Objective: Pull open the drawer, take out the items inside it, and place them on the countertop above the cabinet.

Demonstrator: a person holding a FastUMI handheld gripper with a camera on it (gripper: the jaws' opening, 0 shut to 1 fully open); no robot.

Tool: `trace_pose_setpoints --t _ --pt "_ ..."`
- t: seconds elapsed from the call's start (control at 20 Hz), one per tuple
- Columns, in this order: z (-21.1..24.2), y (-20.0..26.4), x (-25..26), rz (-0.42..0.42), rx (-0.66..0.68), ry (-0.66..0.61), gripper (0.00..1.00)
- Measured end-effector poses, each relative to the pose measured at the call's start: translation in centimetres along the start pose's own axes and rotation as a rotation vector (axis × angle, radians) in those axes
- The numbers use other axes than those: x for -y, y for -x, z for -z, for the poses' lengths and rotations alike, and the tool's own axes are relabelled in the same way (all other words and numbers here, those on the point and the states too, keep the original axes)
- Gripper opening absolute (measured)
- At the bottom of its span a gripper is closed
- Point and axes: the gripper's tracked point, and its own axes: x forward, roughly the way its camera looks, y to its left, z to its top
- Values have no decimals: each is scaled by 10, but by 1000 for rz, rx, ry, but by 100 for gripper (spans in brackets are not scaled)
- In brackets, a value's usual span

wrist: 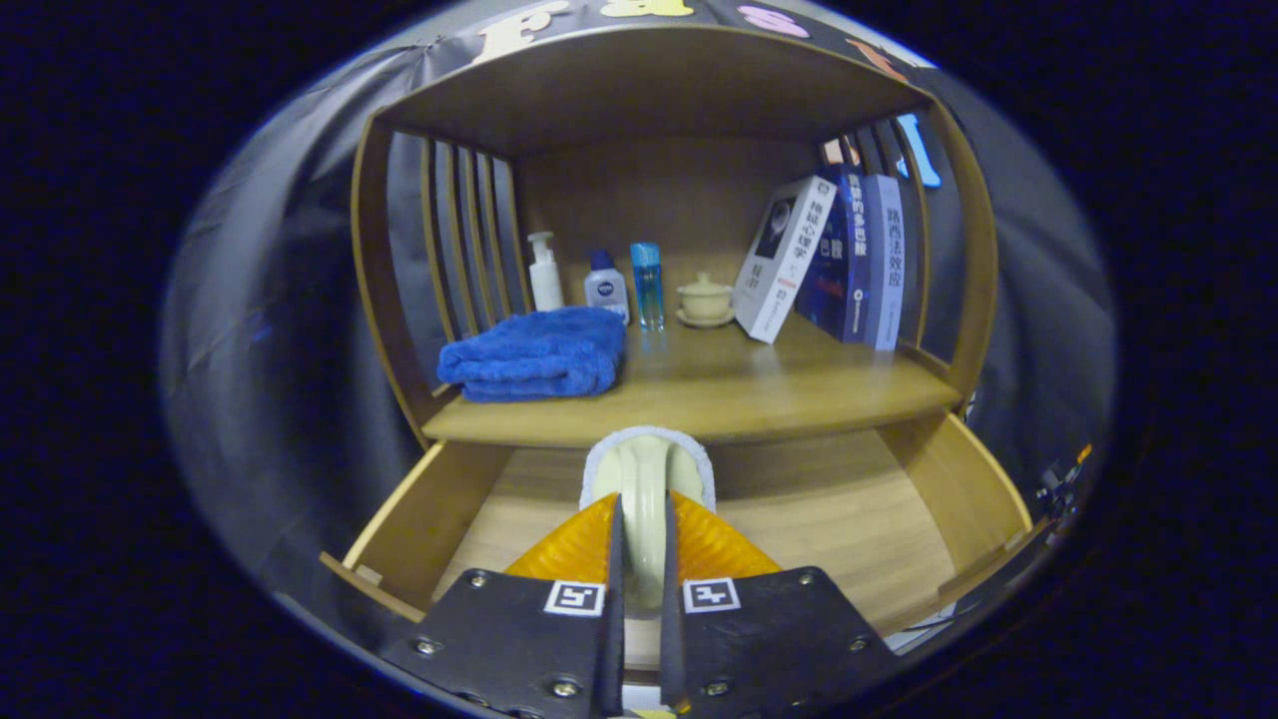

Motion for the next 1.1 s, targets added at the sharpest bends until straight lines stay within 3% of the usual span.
trace_pose_setpoints --t 0.25,0.55,0.85,1.1 --pt "-46 2 7 19 45 63 14" --pt "-86 -57 38 83 8 40 14" --pt "-83 -122 56 90 -14 -96 15" --pt "-84 -143 53 81 76 -99 15"
